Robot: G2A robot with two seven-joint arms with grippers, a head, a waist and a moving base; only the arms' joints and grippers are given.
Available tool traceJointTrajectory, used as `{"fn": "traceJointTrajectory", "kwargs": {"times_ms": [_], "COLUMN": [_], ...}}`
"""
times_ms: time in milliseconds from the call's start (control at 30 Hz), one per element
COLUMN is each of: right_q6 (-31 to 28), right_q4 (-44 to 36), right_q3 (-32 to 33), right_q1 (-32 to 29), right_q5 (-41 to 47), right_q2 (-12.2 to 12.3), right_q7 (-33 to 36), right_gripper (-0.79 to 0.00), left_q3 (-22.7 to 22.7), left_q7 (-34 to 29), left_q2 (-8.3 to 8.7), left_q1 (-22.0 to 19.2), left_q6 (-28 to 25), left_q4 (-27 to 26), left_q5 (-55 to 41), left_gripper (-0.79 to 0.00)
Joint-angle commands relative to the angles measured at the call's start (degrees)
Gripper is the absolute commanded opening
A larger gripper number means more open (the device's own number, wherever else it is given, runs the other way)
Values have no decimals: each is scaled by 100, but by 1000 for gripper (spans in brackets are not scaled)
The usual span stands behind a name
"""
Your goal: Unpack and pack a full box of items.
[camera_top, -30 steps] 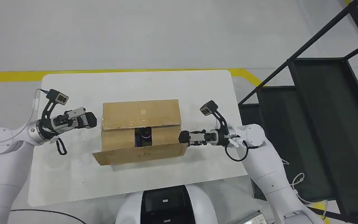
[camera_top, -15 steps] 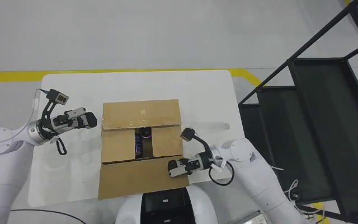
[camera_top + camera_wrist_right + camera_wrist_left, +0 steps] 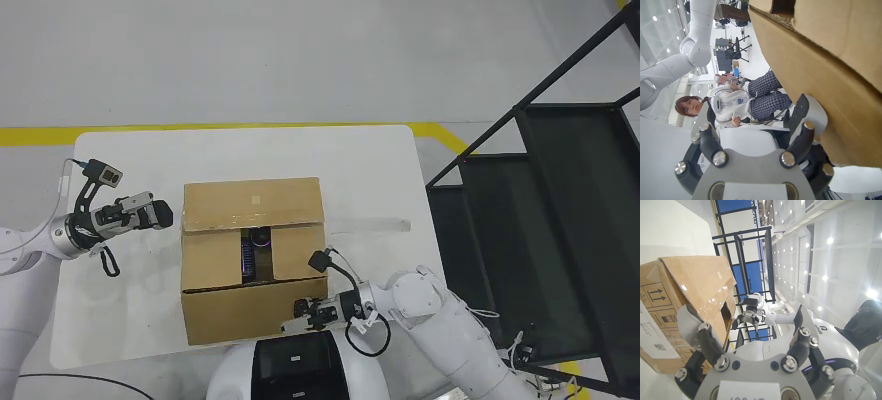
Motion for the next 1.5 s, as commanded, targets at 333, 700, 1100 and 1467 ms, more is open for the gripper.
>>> {"fn": "traceJointTrajectory", "kwargs": {"times_ms": [333, 700, 1100, 1467], "right_q6": [-233, -861, -1243, -1276], "right_q4": [118, -951, -1149, -1020], "right_q3": [-202, 230, 756, 738], "right_q1": [-81, -571, -575, -441], "right_q5": [-906, -203, 887, 1020], "right_q2": [34, 220, 361, 413], "right_q7": [-1048, -900, -822, -894], "right_gripper": [0, 0, 0, 0], "left_q3": [0, -205, -220, 361], "left_q7": [0, -212, -643, -655], "left_q2": [0, 26, 50, -119], "left_q1": [0, 348, 874, 287], "left_q6": [0, 110, 540, 554], "left_q4": [0, -404, -966, -77], "left_q5": [0, -299, -244, -50], "left_gripper": [0, 0, 0, 0]}}
